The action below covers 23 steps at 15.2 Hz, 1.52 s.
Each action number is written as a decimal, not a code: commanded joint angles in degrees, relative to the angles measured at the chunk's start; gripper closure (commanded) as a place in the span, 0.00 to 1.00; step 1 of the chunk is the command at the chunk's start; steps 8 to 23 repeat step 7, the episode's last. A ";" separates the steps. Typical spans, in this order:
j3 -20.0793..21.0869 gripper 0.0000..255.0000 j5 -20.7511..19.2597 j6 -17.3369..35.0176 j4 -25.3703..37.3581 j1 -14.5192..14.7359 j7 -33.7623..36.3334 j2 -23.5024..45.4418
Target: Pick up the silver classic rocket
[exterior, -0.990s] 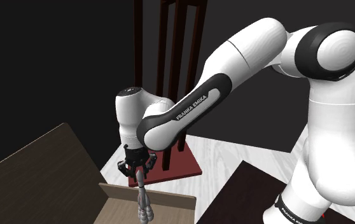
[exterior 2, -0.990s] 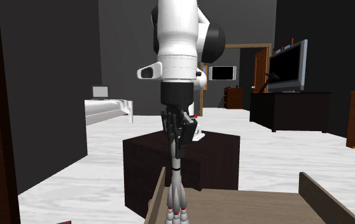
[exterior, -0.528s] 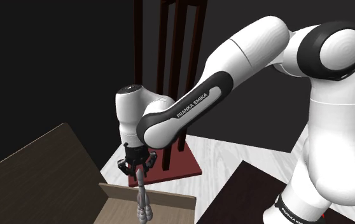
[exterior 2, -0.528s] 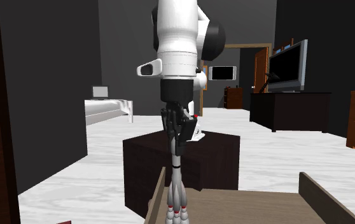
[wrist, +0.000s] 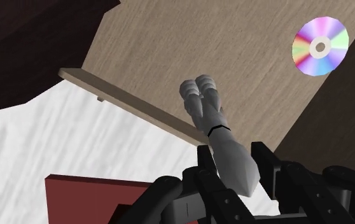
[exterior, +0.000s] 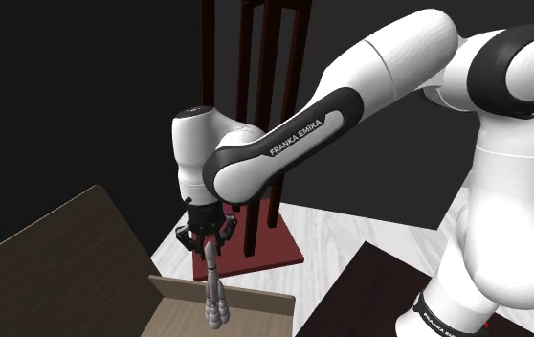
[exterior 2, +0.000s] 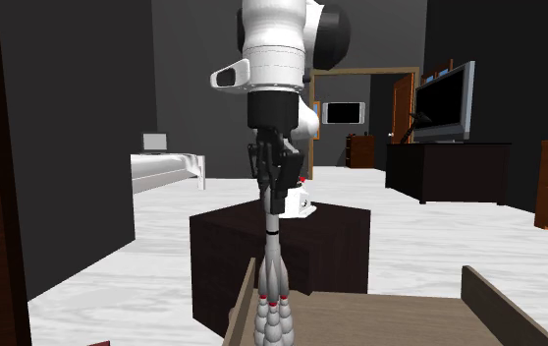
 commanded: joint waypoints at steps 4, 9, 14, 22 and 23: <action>0.41 1.00 1.27 -3.23 1.31 -0.32 -0.87 -2.17; 0.48 1.00 1.55 -4.01 1.67 -0.38 -1.06 -2.63; 0.48 1.00 1.55 -4.01 1.67 -0.38 -1.06 -2.63; 0.48 1.00 1.55 -4.01 1.67 -0.38 -1.06 -2.63; 0.48 1.00 1.55 -4.01 1.67 -0.38 -1.06 -2.63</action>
